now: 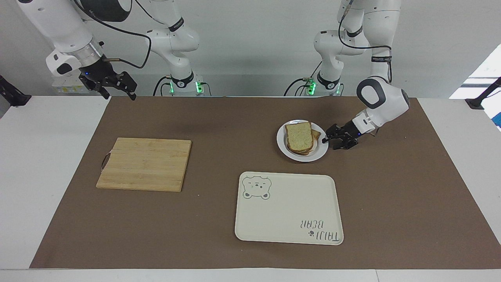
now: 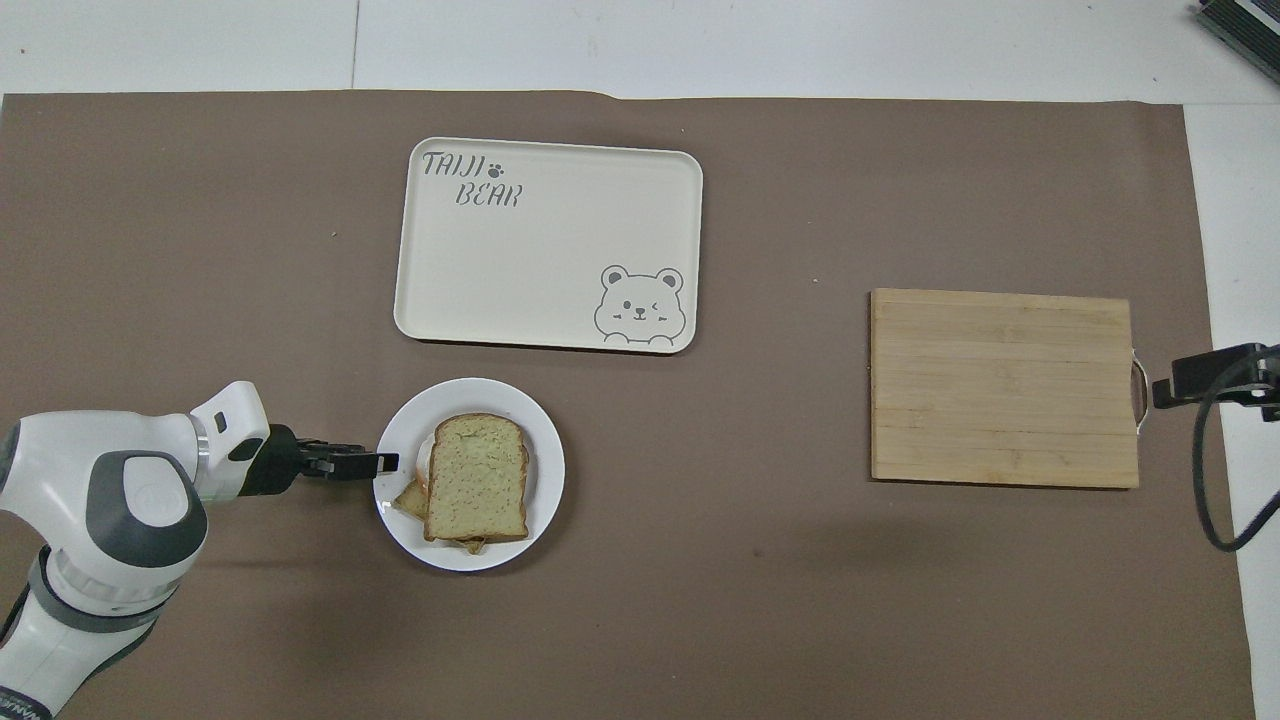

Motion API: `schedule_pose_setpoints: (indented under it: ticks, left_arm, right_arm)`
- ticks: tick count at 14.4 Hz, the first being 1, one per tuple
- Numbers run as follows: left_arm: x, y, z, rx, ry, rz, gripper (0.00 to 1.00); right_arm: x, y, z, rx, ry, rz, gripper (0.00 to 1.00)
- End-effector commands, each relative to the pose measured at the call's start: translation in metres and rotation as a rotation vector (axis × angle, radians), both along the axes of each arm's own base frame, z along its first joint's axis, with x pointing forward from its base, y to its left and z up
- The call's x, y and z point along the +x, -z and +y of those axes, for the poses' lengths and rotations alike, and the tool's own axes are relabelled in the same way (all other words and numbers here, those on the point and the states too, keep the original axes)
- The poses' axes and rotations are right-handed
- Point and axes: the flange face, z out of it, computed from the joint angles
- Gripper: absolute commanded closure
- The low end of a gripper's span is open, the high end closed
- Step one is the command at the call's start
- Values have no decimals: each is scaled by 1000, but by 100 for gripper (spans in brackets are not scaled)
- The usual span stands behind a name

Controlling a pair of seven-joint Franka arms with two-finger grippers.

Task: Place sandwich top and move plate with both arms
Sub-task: 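Grip the white plate rim with the left gripper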

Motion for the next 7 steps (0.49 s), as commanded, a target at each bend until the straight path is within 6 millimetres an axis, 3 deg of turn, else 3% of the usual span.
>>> schedule_pose_setpoints:
  ticks: [1,3,6,7]
  left_arm:
    - [-14,5,-7,-26,-11,2,30]
    - [-14,4,-8,-31,-9,4,36]
    - [-16,3,-10,-56,-5,21,62]
    - [-16,2,-11,-78,-23,25,67]
  right_arm:
    - [6,-25,8,-31,-26,-54,0]
    - [6,-44,12,-53,-37,-84,0]
    - [5,-54,16,-81,-48,-101,0]
    - [5,-56,25,-100,-71,-115,0]
